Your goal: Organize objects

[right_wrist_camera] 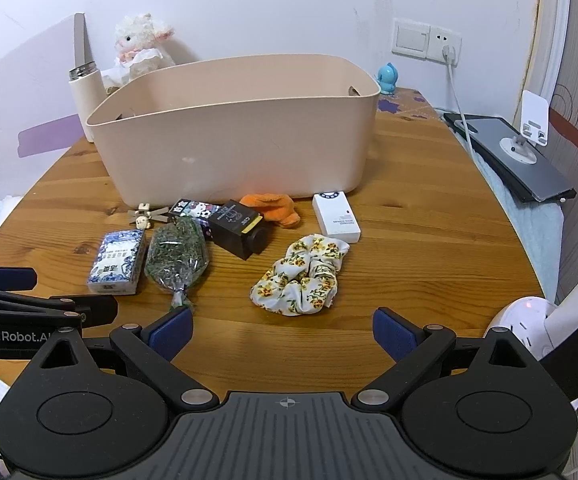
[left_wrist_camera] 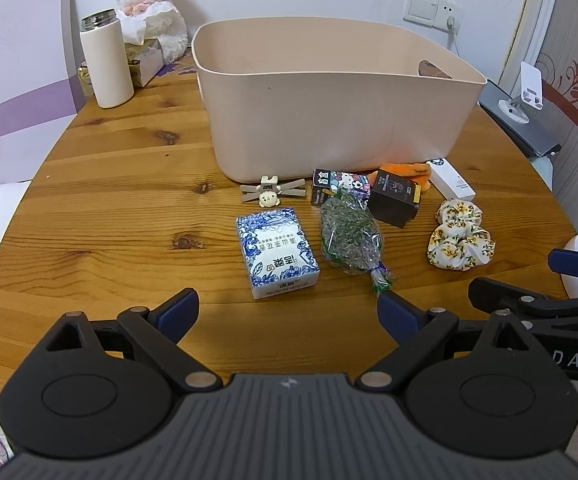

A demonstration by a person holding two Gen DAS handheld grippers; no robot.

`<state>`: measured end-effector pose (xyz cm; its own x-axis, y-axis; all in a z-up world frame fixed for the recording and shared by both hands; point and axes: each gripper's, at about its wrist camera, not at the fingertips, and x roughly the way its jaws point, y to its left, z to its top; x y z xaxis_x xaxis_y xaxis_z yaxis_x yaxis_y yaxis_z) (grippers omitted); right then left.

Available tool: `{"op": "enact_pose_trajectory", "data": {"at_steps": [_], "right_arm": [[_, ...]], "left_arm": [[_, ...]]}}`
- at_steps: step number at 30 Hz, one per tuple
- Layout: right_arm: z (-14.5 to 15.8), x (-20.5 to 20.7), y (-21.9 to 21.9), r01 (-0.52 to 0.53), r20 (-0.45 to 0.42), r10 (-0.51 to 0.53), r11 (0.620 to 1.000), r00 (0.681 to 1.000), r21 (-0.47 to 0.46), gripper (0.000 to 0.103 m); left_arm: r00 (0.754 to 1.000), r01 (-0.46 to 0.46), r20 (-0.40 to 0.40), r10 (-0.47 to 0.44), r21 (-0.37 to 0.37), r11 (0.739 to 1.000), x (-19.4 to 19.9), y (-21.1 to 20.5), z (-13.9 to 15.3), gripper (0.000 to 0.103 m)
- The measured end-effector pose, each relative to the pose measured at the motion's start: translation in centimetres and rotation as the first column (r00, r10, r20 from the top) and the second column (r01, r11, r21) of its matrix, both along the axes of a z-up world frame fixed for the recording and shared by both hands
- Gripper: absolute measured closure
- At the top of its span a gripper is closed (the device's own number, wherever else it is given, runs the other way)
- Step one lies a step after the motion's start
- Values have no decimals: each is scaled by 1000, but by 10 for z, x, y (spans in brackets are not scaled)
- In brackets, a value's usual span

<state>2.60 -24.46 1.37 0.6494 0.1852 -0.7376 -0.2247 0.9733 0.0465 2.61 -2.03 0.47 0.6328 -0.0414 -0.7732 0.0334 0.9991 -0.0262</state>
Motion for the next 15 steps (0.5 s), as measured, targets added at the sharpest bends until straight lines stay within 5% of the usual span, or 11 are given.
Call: {"op": "enact_pose_trajectory", "data": {"at_steps": [15], "right_arm": [[-22, 33, 7, 0, -39, -2, 999, 999, -48, 4]], "left_arm": [[997, -28, -68, 28, 3, 1000, 32, 5, -24, 6]]}}
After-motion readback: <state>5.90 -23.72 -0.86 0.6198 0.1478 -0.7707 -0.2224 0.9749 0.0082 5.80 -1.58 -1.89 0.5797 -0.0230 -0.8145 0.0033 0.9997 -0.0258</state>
